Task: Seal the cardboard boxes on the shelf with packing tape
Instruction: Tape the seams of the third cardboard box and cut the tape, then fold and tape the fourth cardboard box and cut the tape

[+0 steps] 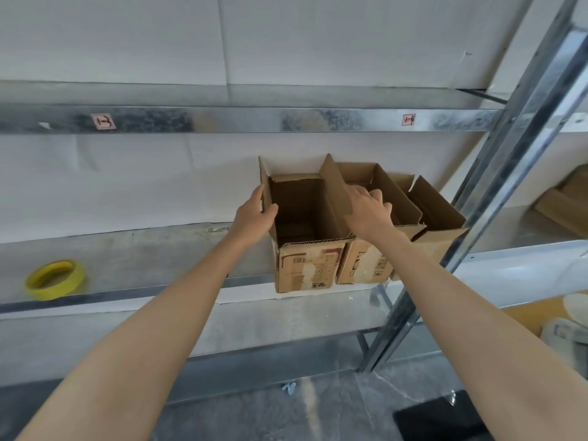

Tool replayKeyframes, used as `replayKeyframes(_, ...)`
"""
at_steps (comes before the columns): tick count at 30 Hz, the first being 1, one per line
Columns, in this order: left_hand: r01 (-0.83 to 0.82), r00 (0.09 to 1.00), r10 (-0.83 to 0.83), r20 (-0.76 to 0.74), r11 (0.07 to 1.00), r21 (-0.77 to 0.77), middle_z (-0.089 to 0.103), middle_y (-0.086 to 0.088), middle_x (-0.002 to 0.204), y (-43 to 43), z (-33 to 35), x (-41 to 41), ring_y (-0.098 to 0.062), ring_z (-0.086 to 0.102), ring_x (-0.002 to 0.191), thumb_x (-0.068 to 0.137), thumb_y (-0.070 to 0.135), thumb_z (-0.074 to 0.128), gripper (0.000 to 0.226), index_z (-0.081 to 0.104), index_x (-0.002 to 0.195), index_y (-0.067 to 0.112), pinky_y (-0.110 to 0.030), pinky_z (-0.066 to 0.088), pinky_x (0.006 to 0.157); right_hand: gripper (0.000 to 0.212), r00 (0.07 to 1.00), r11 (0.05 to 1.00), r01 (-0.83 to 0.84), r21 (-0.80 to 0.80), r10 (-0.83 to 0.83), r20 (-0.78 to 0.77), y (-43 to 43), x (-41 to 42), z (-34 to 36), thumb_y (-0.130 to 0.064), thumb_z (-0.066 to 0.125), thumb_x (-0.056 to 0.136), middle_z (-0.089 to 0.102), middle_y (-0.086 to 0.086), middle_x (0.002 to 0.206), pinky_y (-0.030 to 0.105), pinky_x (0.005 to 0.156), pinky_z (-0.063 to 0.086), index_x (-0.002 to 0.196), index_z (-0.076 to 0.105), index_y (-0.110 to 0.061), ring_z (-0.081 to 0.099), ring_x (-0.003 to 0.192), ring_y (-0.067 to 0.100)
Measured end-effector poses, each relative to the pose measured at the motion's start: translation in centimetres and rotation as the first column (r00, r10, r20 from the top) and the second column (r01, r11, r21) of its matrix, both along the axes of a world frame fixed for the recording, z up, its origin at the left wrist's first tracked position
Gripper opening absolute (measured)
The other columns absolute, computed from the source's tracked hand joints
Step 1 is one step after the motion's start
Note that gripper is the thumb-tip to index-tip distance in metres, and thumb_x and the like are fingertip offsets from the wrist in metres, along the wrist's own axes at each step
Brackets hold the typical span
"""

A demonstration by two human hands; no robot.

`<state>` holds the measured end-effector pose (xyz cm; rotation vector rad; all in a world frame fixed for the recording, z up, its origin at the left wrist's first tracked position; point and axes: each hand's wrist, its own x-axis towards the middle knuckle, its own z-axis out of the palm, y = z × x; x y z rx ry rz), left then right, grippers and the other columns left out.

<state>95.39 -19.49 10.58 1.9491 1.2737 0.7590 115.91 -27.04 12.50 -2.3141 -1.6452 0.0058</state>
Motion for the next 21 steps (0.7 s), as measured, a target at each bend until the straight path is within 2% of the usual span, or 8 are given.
replayKeyframes(3,0.016,0.999,-0.014,-0.035,0.998,0.062,0.023,-0.002,0.157,-0.8,0.8,-1.1,-0.024,0.027,0.142,0.101,0.037,0.038,0.057,0.017,0.151,0.021,-0.040,0.027,0.112,0.063,0.996,0.994,-0.020,0.103,0.029,-0.084,-0.6,-1.0,1.1,-0.013,0.051,0.089,0.033,0.002,0.150,0.051,0.101,0.028,0.146,0.029,-0.024,0.027,0.133,0.033)
replayKeyframes(7,-0.008,0.994,0.029,-0.102,0.978,0.207,0.027,-0.003,0.155,-1.6,2.0,-4.3,-0.020,0.024,0.143,0.102,0.033,0.035,0.050,0.027,0.149,0.016,-0.033,0.021,0.114,0.058,0.983,0.974,-0.090,0.206,0.119,-0.137,-1.0,-3.6,2.6,-0.025,0.054,0.093,0.034,0.005,0.151,0.052,0.108,0.024,0.146,0.032,-0.020,0.025,0.139,0.031)
replayKeyframes(11,-0.029,0.982,0.091,-0.168,0.940,0.341,0.034,-0.007,0.152,-1.7,3.1,-9.8,-0.021,0.026,0.141,0.102,0.031,0.033,0.046,0.037,0.143,0.011,-0.030,0.017,0.113,0.050,0.962,0.932,-0.187,0.309,0.238,-0.136,-0.7,-8.3,3.5,-0.033,0.051,0.096,0.041,0.003,0.147,0.047,0.112,0.024,0.143,0.040,-0.019,0.030,0.139,0.026)
replayKeyframes(16,-0.071,0.944,0.200,-0.263,0.900,0.430,0.034,-0.009,0.152,-2.6,3.8,-19.2,-0.024,0.021,0.143,0.103,0.030,0.032,0.045,0.041,0.141,0.008,-0.036,0.014,0.117,0.047,0.914,0.885,-0.315,0.344,0.381,-0.142,0.3,-16.3,3.7,-0.033,0.048,0.098,0.044,0.005,0.145,0.038,0.110,0.028,0.140,0.043,-0.014,0.038,0.134,0.024)
replayKeyframes(21,-0.183,0.896,0.341,-0.286,0.868,0.462,0.040,-0.011,0.148,-4.2,4.1,-30.4,-0.026,0.029,0.139,0.103,0.027,0.033,0.044,0.044,0.138,0.005,-0.037,0.019,0.114,0.049,0.840,0.837,-0.419,0.351,0.504,-0.199,1.6,-26.5,3.5,-0.034,0.048,0.098,0.042,0.003,0.147,0.029,0.109,0.025,0.142,0.041,-0.014,0.036,0.136,0.021)
